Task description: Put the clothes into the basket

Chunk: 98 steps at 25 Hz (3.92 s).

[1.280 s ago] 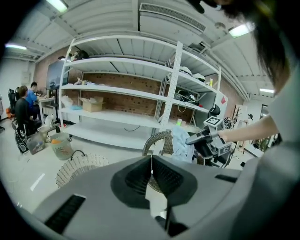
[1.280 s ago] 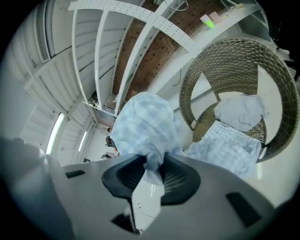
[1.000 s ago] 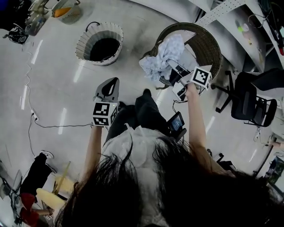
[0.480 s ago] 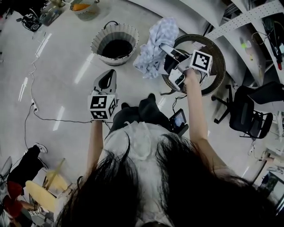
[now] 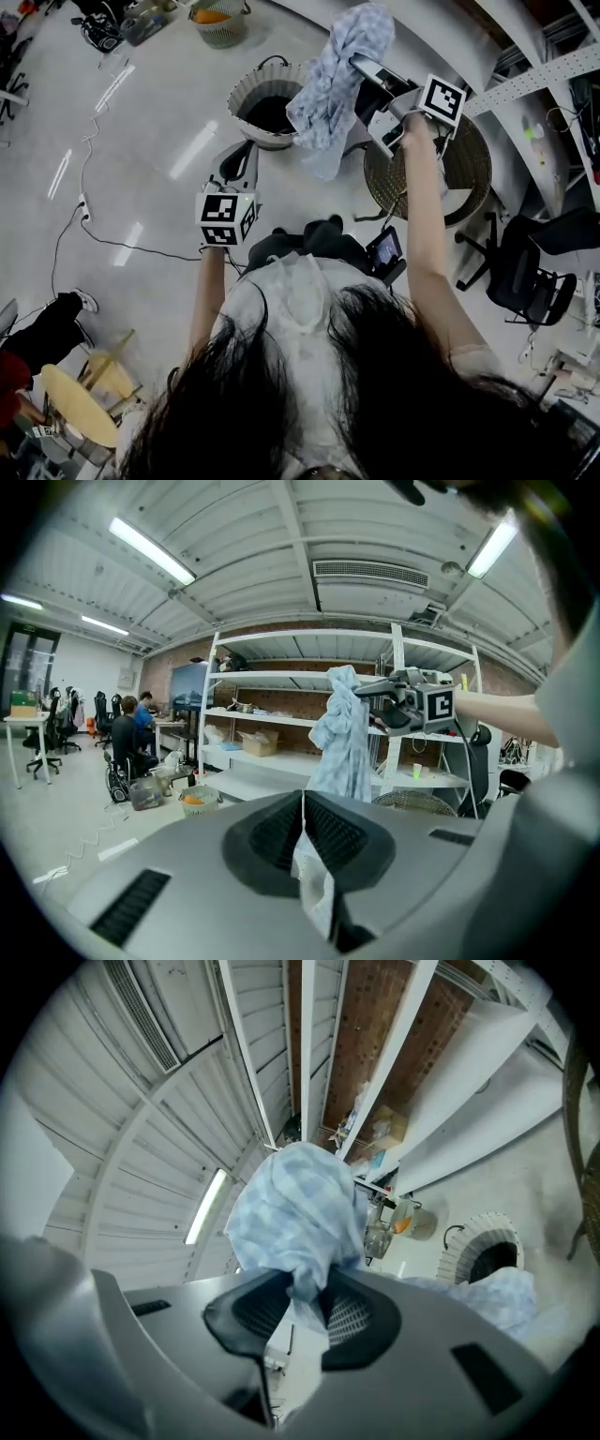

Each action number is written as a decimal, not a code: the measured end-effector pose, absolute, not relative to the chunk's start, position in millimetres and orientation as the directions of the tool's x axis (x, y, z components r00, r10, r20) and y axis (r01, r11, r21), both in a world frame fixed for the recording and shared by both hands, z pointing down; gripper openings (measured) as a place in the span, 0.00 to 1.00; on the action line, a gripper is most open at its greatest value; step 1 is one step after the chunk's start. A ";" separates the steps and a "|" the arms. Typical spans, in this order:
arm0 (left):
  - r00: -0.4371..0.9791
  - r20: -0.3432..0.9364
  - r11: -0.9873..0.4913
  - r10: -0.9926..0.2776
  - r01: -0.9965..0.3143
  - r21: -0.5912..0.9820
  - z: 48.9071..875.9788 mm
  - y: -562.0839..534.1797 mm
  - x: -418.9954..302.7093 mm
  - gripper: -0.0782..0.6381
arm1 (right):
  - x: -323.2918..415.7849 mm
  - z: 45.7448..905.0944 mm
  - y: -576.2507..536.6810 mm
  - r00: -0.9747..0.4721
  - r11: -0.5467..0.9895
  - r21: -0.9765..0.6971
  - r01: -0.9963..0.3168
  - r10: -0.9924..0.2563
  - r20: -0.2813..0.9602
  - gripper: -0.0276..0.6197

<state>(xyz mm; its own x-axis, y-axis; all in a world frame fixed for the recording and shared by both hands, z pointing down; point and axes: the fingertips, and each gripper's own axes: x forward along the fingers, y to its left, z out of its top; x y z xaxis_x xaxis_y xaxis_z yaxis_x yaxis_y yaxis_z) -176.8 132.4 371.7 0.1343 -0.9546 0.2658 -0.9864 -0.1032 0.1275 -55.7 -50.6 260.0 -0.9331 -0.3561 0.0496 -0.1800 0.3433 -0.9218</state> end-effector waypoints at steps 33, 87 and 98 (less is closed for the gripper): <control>-0.004 0.425 0.083 -0.905 -0.982 0.168 418.2 -46.6 -259.4 0.14 | -189.8 375.1 -272.7 -0.953 0.385 -0.871 -0.304 -0.136 0.273 0.20; -0.003 0.619 0.118 -0.786 -0.982 0.145 496.1 -72.3 -273.4 0.14 | -143.0 643.4 -224.0 -0.753 0.439 -0.649 -0.621 -0.105 0.650 0.40; 0.001 0.535 0.089 -0.845 -0.986 0.142 465.8 -16.1 -261.8 0.14 | -128.4 506.3 -177.1 -0.827 0.682 -0.510 -0.524 -0.265 0.495 0.40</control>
<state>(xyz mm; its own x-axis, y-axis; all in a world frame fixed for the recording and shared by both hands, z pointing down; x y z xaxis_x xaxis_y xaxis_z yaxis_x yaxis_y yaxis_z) -261.8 -16.1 465.8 0.0007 -0.8448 0.5350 -0.9858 0.0892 0.1422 -128.4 -177.1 506.3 -0.8272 -0.2655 0.4952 -0.5242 0.6820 -0.5100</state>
